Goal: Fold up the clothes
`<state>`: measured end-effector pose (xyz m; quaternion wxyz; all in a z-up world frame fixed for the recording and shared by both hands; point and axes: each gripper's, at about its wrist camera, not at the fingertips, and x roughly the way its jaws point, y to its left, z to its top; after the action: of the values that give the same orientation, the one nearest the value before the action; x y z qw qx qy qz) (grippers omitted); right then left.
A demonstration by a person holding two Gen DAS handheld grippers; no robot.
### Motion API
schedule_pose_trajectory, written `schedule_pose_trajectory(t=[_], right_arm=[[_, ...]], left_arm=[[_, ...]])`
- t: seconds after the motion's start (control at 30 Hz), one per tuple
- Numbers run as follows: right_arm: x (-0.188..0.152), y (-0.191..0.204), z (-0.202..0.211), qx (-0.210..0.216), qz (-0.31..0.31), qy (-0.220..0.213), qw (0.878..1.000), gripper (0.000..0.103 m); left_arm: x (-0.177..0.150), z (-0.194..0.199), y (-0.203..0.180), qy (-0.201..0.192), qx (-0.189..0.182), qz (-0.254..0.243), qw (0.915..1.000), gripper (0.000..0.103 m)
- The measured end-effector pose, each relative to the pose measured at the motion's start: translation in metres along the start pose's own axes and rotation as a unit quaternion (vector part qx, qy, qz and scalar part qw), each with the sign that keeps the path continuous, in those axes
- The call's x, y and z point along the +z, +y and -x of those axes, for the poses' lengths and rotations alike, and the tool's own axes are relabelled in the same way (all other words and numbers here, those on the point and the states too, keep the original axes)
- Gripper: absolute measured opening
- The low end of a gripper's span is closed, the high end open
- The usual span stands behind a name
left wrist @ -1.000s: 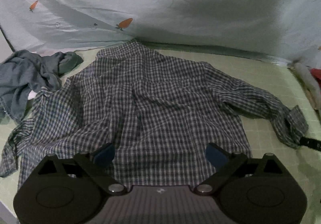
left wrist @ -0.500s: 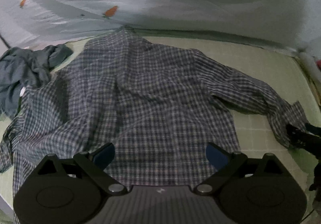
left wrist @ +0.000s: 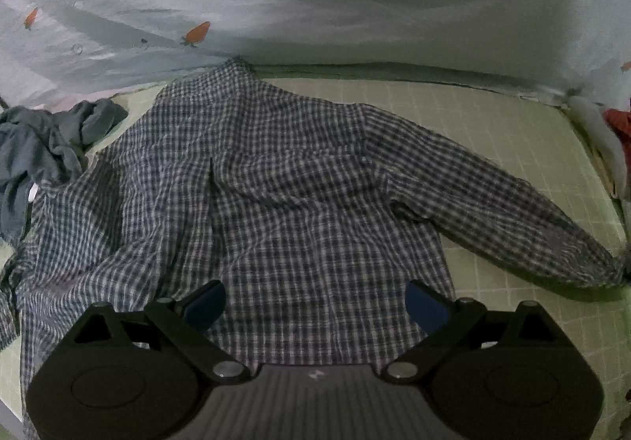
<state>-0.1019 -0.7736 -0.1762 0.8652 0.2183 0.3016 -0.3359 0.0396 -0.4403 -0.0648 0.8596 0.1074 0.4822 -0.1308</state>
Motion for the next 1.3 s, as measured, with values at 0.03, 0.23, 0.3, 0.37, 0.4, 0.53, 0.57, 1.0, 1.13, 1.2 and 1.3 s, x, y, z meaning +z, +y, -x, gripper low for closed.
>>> schedule_pose_trajectory(t=[0.03, 0.23, 0.3, 0.37, 0.4, 0.53, 0.57, 1.0, 1.13, 1.2, 1.3], right_arm=[[-0.001, -0.008, -0.002, -0.005, -0.019, 0.011, 1.000, 0.053], [-0.008, -0.024, -0.018, 0.010, -0.109, 0.051, 0.993, 0.078], [-0.008, -0.015, -0.022, 0.006, -0.086, 0.047, 0.995, 0.081], [-0.006, -0.007, -0.027, 0.004, -0.059, 0.048, 0.997, 0.067], [-0.005, -0.004, -0.029, 0.009, -0.045, 0.051, 0.998, 0.037], [-0.006, -0.002, -0.030, 0.021, -0.007, 0.055, 0.998, 0.007], [-0.008, -0.004, -0.027, 0.013, 0.000, 0.049, 0.999, 0.007], [-0.003, -0.062, 0.011, -0.150, -0.007, 0.035, 0.988, 0.040], [0.002, -0.028, 0.021, -0.146, 0.027, 0.015, 0.989, 0.074], [0.002, -0.001, 0.028, -0.126, 0.048, 0.004, 0.991, 0.089], [0.002, 0.043, 0.034, -0.090, 0.086, 0.001, 0.992, 0.094]], left_arm=[[-0.001, 0.001, 0.001, 0.000, -0.001, 0.003, 1.0000, 0.097], [-0.007, 0.017, 0.007, -0.018, 0.002, 0.010, 0.9998, 0.097], [-0.009, 0.022, 0.011, -0.023, 0.007, 0.017, 0.9996, 0.097], [-0.011, 0.025, 0.015, -0.027, 0.011, 0.026, 0.9992, 0.097], [-0.013, 0.027, 0.017, -0.030, 0.013, 0.030, 0.9990, 0.097], [-0.018, 0.032, 0.024, -0.035, 0.012, 0.043, 0.9984, 0.097], [-0.019, 0.033, 0.025, -0.036, 0.012, 0.045, 0.9983, 0.097], [-0.041, 0.047, 0.061, -0.055, 0.008, 0.080, 0.9952, 0.097], [-0.047, 0.053, 0.082, -0.060, 0.012, 0.099, 0.9933, 0.097], [-0.049, 0.055, 0.096, -0.061, 0.013, 0.106, 0.9924, 0.097], [-0.051, 0.056, 0.118, -0.057, 0.018, 0.113, 0.9918, 0.097]])
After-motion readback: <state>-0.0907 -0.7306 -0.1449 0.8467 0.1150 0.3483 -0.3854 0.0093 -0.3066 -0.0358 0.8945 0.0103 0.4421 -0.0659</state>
